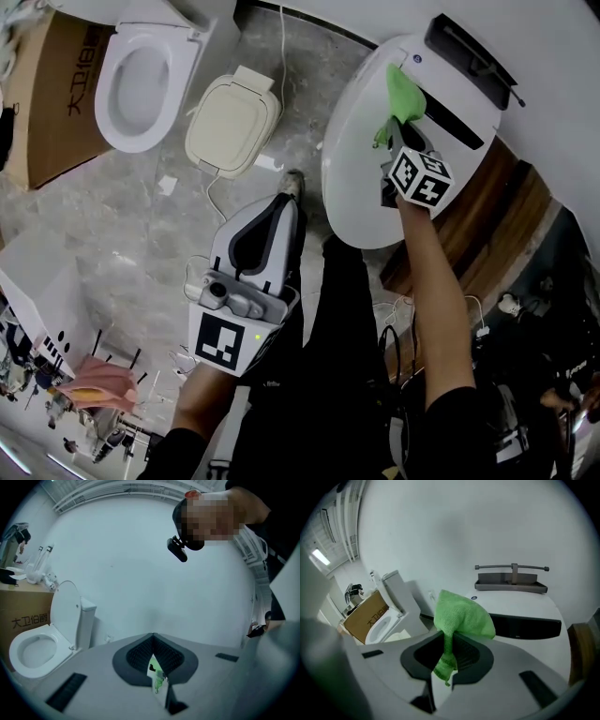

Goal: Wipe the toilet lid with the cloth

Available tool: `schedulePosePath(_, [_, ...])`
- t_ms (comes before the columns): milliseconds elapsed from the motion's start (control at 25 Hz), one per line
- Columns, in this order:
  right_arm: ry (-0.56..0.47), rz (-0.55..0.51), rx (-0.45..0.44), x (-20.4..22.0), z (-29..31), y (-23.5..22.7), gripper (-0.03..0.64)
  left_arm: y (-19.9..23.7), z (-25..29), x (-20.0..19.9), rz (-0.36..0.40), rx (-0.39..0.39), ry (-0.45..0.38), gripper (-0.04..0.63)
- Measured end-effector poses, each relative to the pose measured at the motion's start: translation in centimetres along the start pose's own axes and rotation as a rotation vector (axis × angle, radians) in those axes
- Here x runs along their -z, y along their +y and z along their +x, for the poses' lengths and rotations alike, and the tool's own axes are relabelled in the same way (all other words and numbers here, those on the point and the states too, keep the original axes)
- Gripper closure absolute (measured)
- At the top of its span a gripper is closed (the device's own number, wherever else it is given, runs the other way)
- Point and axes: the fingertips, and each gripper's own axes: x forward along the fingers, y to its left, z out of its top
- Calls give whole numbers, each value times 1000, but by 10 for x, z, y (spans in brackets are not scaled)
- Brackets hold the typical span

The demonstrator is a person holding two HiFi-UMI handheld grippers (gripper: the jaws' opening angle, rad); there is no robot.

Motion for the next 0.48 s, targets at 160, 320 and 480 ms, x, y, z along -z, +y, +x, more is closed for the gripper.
schedulePosePath(160, [48,-17,63,-14,36,-25,551,11,4,5,-13,-7,28,594])
schedulePosePath(320, [128,-85,90,-8,61,-35,551,17,6,12,-22,-5,61,592])
schedulePosePath(480, [187,-125,108,-2,73,-38,551,24,6,12,-27,-19,62,594])
